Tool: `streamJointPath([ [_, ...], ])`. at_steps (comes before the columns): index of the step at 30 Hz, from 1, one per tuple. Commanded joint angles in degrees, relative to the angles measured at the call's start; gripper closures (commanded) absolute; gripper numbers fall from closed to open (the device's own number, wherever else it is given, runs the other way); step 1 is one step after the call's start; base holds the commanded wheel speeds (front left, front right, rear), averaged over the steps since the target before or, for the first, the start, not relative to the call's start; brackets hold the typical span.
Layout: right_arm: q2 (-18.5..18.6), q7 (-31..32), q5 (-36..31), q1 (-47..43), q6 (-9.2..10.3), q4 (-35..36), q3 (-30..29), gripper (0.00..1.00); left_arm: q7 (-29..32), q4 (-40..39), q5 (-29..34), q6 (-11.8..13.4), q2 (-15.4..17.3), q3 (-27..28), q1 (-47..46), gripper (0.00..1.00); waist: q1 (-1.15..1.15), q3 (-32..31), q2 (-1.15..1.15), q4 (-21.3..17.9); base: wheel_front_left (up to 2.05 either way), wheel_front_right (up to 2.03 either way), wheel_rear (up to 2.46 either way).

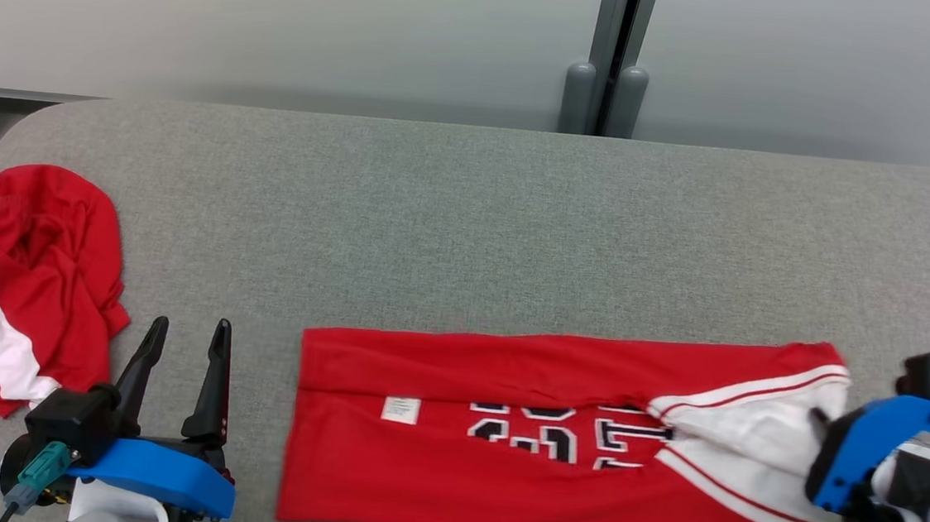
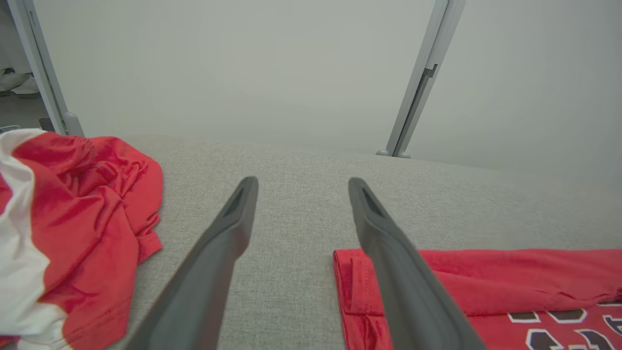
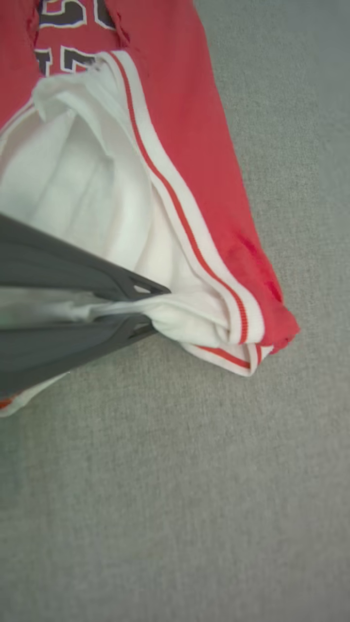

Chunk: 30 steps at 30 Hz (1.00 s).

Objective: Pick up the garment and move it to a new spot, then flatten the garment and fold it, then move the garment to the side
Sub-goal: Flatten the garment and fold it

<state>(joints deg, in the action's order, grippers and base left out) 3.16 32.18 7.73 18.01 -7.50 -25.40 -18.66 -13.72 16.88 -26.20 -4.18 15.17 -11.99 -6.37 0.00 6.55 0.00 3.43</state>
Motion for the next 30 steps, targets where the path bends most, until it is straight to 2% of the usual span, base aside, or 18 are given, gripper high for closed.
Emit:
streamJointPath([
  [1, 1.15, 0.28, -0.65, -1.20, 0.01, 1.81, -1.19, 1.00, -0.23, -0.26, -0.03, 0.09, 0.15, 0.17, -0.41, 0.00, 0.00, -0.07, 0.00, -0.25, 0.00, 0.00, 0.00],
  [11, 8.02, 5.45, -3.25, -6.33, 0.00, 18.58, -8.80, 1.00, 0.07, -1.21, -0.26, 0.57, 0.85, -0.15, 0.03, 0.00, 0.00, -0.08, 0.00, -1.67, 0.00, 0.00, 0.00],
  [15, 8.80, 7.57, -3.56, -7.31, 0.00, 22.38, -8.18, 1.00, 0.01, -1.22, -0.48, 0.63, 0.98, -0.26, 0.21, 0.00, 0.00, -0.39, 0.00, -1.91, 0.00, 0.00, 0.00],
  [21, 5.67, 9.41, -1.85, -8.75, 0.00, 26.49, -0.52, 1.00, 0.04, -0.85, -0.64, 0.47, 1.08, -0.70, 0.41, 0.00, 0.00, -1.13, 0.00, -1.68, 0.00, 0.00, 0.00],
  [26, 3.48, 9.70, -0.73, -9.03, 0.00, 27.91, 10.57, 1.00, 0.25, -0.95, -0.56, 0.37, 1.53, -1.08, 0.52, 0.00, 0.00, -1.72, 0.00, -1.05, 0.00, 0.00, 0.00],
  [30, 1.13, 8.27, 1.24, -6.85, 0.00, 25.85, 19.02, 1.00, 0.43, -1.42, -0.55, 0.39, 1.95, -1.23, 0.34, 0.00, 0.00, -1.80, 0.00, -0.65, 0.00, 0.00, 0.00],
])
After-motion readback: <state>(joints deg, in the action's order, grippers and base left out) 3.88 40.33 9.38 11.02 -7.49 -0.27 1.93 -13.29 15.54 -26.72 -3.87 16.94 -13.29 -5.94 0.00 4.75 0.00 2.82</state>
